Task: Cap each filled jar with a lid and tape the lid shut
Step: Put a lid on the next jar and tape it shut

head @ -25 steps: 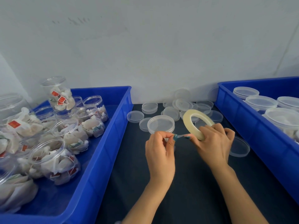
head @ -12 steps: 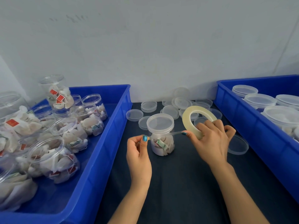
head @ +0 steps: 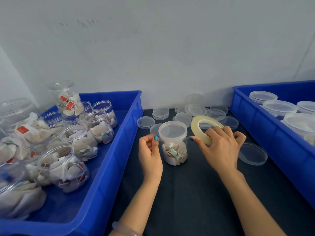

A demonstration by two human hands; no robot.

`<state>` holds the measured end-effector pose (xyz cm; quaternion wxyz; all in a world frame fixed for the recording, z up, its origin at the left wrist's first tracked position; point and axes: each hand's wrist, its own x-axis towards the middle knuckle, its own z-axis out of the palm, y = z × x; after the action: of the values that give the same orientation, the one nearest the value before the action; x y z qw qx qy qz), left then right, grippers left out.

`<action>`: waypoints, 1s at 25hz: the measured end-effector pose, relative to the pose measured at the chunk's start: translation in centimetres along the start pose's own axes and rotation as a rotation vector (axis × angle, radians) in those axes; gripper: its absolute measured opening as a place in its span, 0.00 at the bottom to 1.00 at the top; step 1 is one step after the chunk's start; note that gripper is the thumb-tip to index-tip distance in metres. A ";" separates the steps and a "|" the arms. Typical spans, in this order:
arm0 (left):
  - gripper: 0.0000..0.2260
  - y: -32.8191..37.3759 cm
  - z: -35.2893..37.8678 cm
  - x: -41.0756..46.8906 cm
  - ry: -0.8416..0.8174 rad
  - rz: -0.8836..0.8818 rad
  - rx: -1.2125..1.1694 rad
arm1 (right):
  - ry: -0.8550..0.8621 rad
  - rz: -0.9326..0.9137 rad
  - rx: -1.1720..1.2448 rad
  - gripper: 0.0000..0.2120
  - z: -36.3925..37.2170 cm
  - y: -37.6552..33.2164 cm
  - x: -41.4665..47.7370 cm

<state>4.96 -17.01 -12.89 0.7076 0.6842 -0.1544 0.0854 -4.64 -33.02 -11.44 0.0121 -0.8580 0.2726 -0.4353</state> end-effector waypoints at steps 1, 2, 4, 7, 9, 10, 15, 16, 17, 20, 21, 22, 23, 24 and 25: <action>0.03 -0.2 0.1 0.4 -0.045 0.014 -0.036 | -0.001 0.000 0.003 0.30 0.1 -0.1 0.0; 0.01 -0.3 0.2 0.7 -0.099 0.009 -0.074 | 0.000 0.000 0.007 0.30 0.2 -0.1 0.1; 0.04 -0.6 0.5 1.2 -0.152 -0.002 -0.080 | 0.003 0.005 0.021 0.29 0.2 -0.1 0.1; 0.05 -1.0 0.7 1.8 -0.178 -0.047 -0.106 | -0.002 0.014 0.045 0.27 0.2 0.1 0.1; 0.03 -1.2 0.9 2.1 -0.162 -0.106 -0.156 | -0.023 0.019 0.051 0.28 0.3 0.0 0.1; 0.03 -1.1 0.8 2.1 -0.151 -0.129 -0.179 | -0.039 0.023 0.056 0.28 0.3 0.0 0.0; 0.26 -0.6 1.0 0.7 -0.386 -0.037 -0.175 | -0.091 0.046 0.063 0.27 0.3 -0.1 -0.1; 0.34 -0.5 1.2 0.5 -0.437 -0.003 -0.092 | -0.103 0.048 0.065 0.27 0.3 -0.1 -0.1; 0.40 -0.4 1.5 0.3 -0.452 0.033 -0.016 | -0.116 0.052 0.070 0.28 0.2 -0.1 -0.2; 0.37 -0.5 1.8 0.8 -0.379 0.060 0.027 | -0.146 0.086 0.082 0.28 -0.2 -0.1 -0.2; 0.35 -0.5 1.7 1.0 -0.360 0.043 0.000 | -0.144 0.087 0.067 0.27 -0.4 0.0 -0.2; 0.34 -0.6 1.4 1.1 -0.355 0.028 -0.029 | -0.140 0.083 0.045 0.29 -0.6 0.0 -0.1; 0.34 -0.6 1.1 1.2 -0.367 0.018 -0.057 | -0.131 0.070 0.029 0.30 -0.7 0.1 0.0; 0.33 -0.6 0.9 1.3 -0.390 0.011 -0.079 | -0.116 0.055 0.027 0.30 -0.9 0.2 0.0; 0.33 -0.5 0.7 1.4 -0.420 -0.002 -0.095 | -0.095 0.040 0.038 0.30 -1.1 0.2 0.1</action>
<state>6.41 -17.88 -12.86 0.6916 0.6528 -0.3017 -0.0671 -5.48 -33.02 -10.70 0.0502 -0.8717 0.2807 -0.3986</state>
